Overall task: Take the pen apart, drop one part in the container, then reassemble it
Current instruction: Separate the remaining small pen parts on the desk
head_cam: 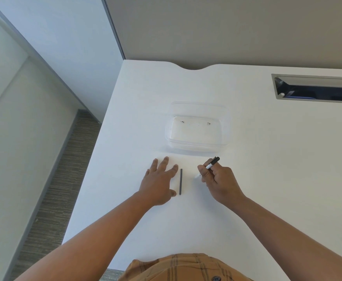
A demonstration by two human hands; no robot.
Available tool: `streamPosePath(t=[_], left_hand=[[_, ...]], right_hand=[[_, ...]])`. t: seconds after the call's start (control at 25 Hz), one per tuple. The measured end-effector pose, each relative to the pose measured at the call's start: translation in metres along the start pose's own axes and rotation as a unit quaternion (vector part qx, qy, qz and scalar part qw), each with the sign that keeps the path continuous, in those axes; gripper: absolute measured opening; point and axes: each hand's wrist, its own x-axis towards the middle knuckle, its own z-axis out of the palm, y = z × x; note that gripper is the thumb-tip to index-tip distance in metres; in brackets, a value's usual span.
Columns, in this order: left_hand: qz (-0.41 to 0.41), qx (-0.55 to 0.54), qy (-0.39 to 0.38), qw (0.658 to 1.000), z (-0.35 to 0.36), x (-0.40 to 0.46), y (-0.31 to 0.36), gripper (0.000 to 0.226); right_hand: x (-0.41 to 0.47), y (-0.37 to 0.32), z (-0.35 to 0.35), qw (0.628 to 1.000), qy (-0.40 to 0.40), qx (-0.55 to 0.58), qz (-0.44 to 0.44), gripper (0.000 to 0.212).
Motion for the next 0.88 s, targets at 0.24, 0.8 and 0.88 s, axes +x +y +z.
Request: streamPosePath(t=[0.24,0.8,0.88], left_hand=[[-0.002,-0.001,0.0,1.0,-0.001,-0.001,0.0,0.091],[0.003,-0.024,0.006,1.0,-0.004,-0.001,0.003,0.084],[0.03,-0.054,0.071,0.996,-0.003,-0.002,0.01,0.071]], right_hand=[[-0.007,-0.012,0.004,0.995,0.019,-0.064,-0.075,0.037],[-0.003,-0.014,0.001,1.0,0.016,0.002,0.0,0.038],[-0.002,-0.014,0.0,1.0,0.019,0.01,0.009,0.04]])
